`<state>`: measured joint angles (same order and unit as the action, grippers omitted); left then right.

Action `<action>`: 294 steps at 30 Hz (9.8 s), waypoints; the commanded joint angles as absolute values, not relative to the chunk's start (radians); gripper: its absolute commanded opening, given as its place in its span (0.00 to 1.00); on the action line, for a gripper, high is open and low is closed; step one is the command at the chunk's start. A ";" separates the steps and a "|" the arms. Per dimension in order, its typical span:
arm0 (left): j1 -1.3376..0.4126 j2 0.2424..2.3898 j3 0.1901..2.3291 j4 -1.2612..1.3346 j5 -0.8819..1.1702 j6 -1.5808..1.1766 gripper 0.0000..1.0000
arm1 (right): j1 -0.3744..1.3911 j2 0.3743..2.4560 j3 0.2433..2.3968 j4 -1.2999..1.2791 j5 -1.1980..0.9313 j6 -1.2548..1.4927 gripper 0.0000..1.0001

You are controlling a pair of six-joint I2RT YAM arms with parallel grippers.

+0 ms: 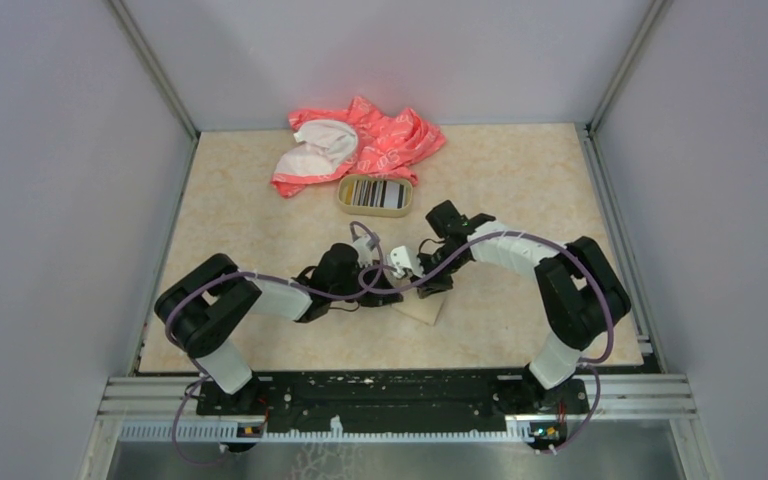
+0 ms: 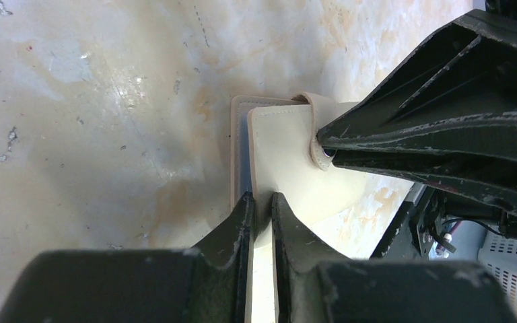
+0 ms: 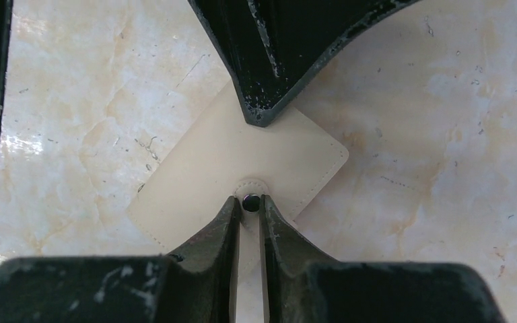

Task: Put the credit cards into the card holder
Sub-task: Open the card holder at the center of the board.

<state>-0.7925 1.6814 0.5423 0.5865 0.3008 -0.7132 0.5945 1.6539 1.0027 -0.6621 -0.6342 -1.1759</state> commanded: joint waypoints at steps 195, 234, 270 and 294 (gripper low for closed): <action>-0.785 1.600 0.782 0.522 0.370 -0.663 0.39 | 0.147 1.559 1.155 -0.750 -0.923 -0.826 0.00; -0.792 1.834 0.848 0.576 0.362 -0.707 0.86 | 0.134 1.559 1.160 -0.838 -1.112 -0.943 0.00; -0.800 1.953 0.950 0.526 0.336 -0.775 0.73 | 0.133 1.572 1.159 -0.848 -1.113 -0.955 0.00; -0.771 1.902 0.868 0.508 0.295 -0.735 0.57 | 0.130 1.566 1.133 -0.728 -0.946 -0.843 0.00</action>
